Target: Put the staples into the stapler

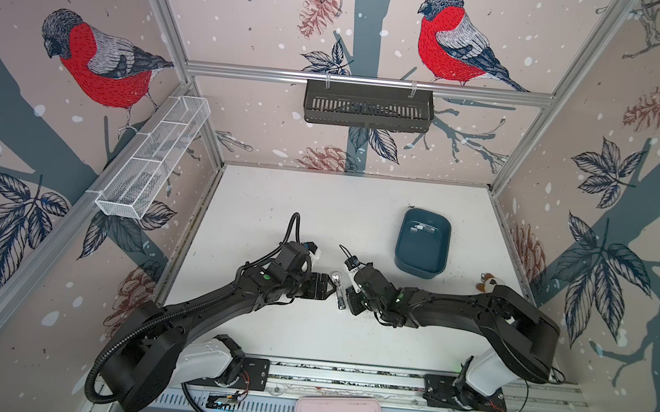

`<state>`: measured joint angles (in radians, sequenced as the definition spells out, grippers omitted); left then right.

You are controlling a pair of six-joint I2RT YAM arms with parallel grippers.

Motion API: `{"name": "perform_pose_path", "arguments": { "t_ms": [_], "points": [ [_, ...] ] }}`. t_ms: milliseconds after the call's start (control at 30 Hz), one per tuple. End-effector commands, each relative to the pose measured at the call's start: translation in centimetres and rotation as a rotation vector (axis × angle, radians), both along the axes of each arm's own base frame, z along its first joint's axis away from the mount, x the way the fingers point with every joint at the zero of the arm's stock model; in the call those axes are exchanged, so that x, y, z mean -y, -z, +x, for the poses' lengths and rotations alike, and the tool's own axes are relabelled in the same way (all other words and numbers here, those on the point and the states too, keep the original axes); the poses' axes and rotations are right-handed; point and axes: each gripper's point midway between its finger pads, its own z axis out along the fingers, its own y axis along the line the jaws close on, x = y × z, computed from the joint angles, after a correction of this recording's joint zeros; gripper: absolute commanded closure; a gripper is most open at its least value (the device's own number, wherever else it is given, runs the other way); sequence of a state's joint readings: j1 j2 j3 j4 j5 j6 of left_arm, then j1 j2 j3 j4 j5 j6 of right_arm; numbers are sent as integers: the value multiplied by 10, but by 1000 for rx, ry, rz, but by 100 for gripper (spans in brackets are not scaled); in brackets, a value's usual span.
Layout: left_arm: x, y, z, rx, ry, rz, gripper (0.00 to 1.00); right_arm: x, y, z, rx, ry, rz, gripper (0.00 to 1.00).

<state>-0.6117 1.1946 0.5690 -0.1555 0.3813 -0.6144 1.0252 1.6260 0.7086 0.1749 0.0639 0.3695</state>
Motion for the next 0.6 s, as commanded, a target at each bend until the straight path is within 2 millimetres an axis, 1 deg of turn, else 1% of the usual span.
{"name": "perform_pose_path", "arguments": {
  "t_ms": [0, 133, 433, 567],
  "points": [
    [4, -6, 6, 27, -10, -22, 24, -7, -2, -1, -6, 2, 33, 91],
    [4, -7, 7, 31, -10, -20, 24, -9, -3, -2, -5, -1, 38, 91],
    [5, -10, 8, 35, -11, -22, 25, -7, -3, -2, -7, 1, 35, 91],
    [7, -14, 8, 40, -11, -12, 26, -1, -3, -1, 1, 24, 31, 91]
  ]
}}
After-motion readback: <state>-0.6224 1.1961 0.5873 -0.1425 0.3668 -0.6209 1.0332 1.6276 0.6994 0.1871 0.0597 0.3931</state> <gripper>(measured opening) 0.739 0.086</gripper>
